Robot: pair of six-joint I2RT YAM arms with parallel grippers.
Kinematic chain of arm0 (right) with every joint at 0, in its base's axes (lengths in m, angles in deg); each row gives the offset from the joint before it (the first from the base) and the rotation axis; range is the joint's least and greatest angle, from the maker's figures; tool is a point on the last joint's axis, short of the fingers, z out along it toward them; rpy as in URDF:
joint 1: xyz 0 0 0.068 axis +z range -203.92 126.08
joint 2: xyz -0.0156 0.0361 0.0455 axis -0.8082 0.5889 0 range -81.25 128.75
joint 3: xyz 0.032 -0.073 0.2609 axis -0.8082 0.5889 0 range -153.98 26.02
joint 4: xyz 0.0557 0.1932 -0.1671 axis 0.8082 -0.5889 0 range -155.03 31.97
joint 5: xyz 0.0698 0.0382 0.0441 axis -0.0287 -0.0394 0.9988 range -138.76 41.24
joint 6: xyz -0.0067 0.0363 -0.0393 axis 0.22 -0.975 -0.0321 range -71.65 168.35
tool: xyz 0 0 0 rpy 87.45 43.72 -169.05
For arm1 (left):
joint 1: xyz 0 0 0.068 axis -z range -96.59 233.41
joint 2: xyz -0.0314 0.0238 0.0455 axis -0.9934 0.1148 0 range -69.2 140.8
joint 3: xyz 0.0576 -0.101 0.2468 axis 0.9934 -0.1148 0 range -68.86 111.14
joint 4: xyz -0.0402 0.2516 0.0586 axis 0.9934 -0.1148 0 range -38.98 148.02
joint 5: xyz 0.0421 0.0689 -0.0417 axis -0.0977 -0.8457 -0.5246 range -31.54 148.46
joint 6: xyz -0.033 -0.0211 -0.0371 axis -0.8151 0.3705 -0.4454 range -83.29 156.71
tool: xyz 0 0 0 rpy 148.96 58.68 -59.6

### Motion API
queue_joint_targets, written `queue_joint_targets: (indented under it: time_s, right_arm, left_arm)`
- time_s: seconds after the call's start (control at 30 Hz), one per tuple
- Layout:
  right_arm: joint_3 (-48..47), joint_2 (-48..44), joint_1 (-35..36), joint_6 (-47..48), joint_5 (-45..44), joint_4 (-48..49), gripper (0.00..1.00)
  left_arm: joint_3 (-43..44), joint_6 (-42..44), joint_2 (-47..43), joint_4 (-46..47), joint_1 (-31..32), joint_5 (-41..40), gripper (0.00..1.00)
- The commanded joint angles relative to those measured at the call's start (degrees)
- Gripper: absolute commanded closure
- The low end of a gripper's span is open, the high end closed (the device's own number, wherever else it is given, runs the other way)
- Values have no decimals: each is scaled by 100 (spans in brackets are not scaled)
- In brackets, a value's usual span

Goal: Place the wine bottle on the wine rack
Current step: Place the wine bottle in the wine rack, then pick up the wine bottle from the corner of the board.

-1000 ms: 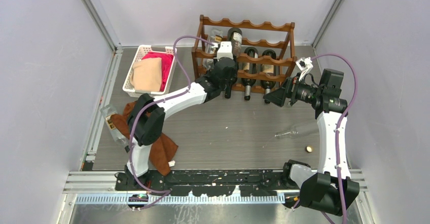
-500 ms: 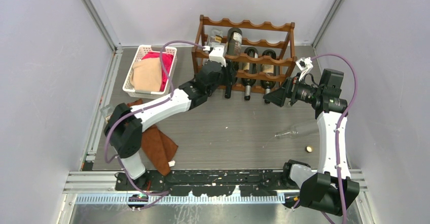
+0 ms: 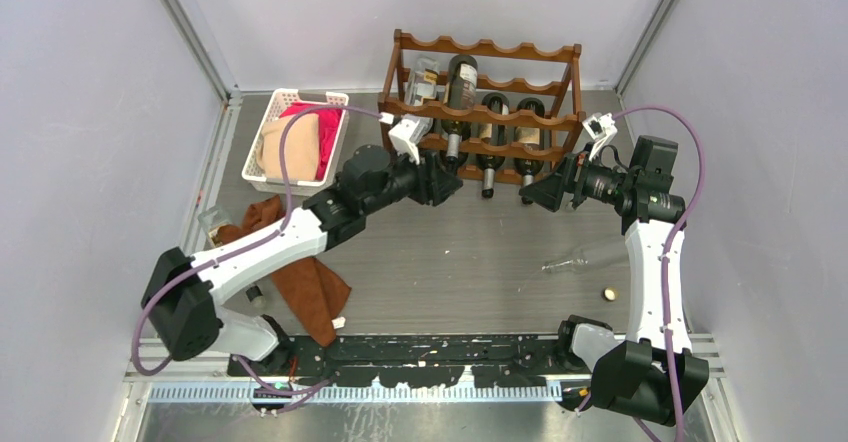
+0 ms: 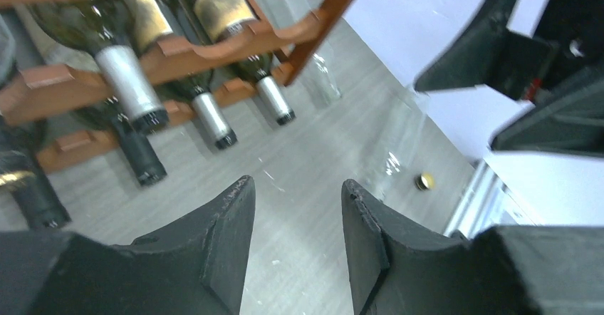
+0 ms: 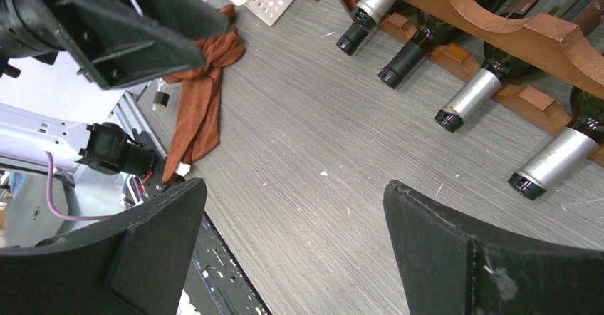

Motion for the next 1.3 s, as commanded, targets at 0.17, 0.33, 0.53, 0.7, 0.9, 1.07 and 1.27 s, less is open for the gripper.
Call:
queue_joint_targets:
  time_s: [0.17, 0.33, 0.53, 0.7, 0.9, 1.07, 1.27]
  right_arm:
    - [3, 50, -22, 194, 28, 41, 0]
    - [23, 154, -36, 266, -85, 21, 0]
    - [-3, 275, -145, 424, -240, -80, 0]
    - [-12, 383, -346, 504, -368, -120, 0]
    - [-43, 500, -721, 644, -761, -165, 0]
    - [-48, 492, -978, 753, -1598, -100, 0]
    - [-211, 550, -1049, 630, -2361, -5, 0]
  left_arm:
    - [-1434, -405, -1435, 933, 17, 734, 49]
    - [-2506, -640, -2134, 1480, 9, 586, 46]
    - [-3508, -840, -2875, 1721, 9, 118, 36]
    - [-4359, -1046, -3235, 2425, 9, -140, 24]
    - [-5016, -1151, -3213, 2823, 9, -411, 19]
    - [-5160, -1103, -3075, 2646, 9, -565, 18]
    - [-5301, -1095, -2951, 2659, 9, -588, 16]
